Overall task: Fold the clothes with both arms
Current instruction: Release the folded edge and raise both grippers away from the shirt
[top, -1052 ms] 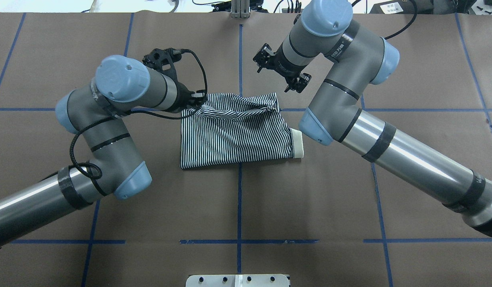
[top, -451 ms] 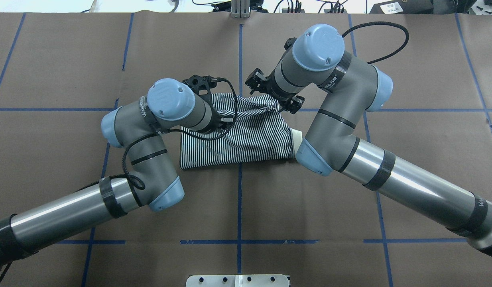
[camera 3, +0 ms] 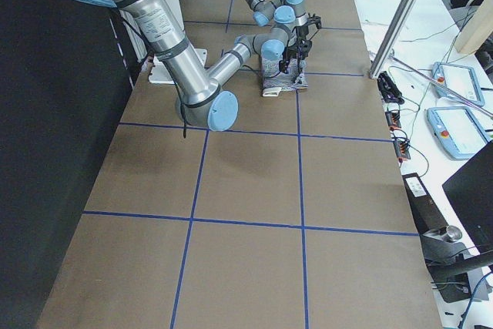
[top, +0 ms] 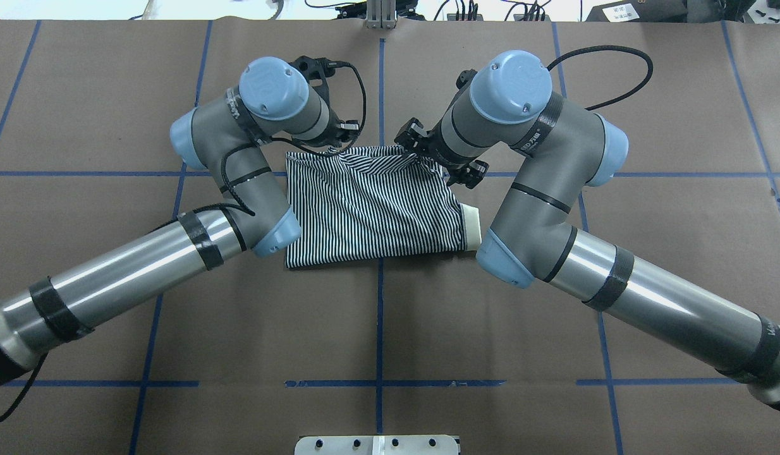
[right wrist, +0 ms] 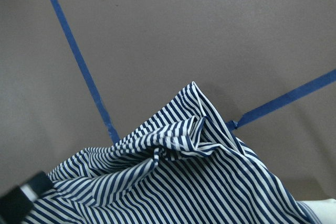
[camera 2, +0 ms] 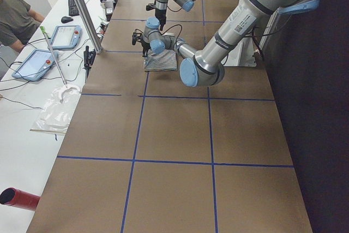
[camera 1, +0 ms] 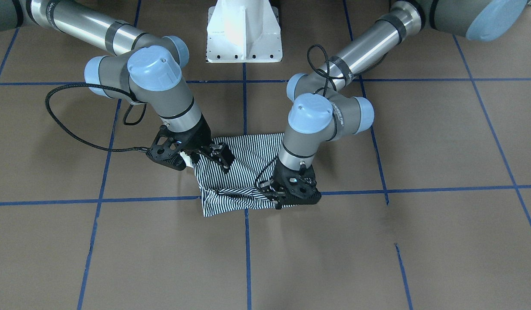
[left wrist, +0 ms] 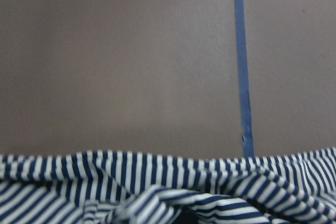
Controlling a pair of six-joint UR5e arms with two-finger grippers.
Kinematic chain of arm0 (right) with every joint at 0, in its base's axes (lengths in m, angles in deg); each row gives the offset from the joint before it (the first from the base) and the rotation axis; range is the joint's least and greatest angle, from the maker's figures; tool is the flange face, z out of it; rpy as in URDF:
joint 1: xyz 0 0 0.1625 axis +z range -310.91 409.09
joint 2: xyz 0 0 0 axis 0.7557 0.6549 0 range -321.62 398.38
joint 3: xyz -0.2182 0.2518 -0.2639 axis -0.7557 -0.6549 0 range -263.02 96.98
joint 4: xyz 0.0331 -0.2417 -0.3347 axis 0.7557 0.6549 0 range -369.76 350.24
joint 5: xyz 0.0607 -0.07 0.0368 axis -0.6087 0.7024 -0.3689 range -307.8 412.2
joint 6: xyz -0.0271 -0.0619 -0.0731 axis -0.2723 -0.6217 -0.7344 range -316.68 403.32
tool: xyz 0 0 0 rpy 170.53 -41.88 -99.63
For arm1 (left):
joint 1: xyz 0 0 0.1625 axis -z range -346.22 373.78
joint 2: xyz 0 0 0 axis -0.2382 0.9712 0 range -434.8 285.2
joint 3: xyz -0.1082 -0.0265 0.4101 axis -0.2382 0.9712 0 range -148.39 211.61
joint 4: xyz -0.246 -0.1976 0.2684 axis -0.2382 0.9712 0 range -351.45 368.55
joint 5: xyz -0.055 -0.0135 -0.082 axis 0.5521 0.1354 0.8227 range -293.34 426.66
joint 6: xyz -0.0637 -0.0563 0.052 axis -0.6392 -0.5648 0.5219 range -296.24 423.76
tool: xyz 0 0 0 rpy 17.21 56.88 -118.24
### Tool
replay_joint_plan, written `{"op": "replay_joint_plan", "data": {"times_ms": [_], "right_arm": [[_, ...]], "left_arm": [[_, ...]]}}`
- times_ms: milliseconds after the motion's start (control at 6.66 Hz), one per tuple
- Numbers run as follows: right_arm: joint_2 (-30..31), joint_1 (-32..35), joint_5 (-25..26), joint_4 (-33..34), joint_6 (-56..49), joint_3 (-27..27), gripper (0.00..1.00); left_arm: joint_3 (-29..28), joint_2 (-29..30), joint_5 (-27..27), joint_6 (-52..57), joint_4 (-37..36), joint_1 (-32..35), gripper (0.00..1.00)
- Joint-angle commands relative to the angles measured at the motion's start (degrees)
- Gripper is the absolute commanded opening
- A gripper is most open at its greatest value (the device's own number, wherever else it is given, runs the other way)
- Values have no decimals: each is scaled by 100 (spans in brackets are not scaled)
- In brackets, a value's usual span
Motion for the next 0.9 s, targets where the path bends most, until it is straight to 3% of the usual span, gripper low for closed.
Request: {"op": "replay_joint_plan", "data": {"times_ms": [0, 150, 301, 451, 751], "right_arm": [[12, -273, 181, 2, 6, 12, 100], [-6, -440, 208, 2, 15, -32, 98], [-67, -520, 278, 11, 33, -67, 59], [-215, -530, 296, 72, -19, -276, 1], [-566, -460, 305, 55, -194, -855, 0]], "left_arm": [[-172, 123, 42, 305, 149, 448, 0], [-24, 115, 442, 305, 132, 553, 0], [525, -181, 969, 314, 62, 702, 0], [1009, -506, 1026, 288, 44, 703, 0], [1373, -772, 1009, 244, -70, 703, 0]]}}
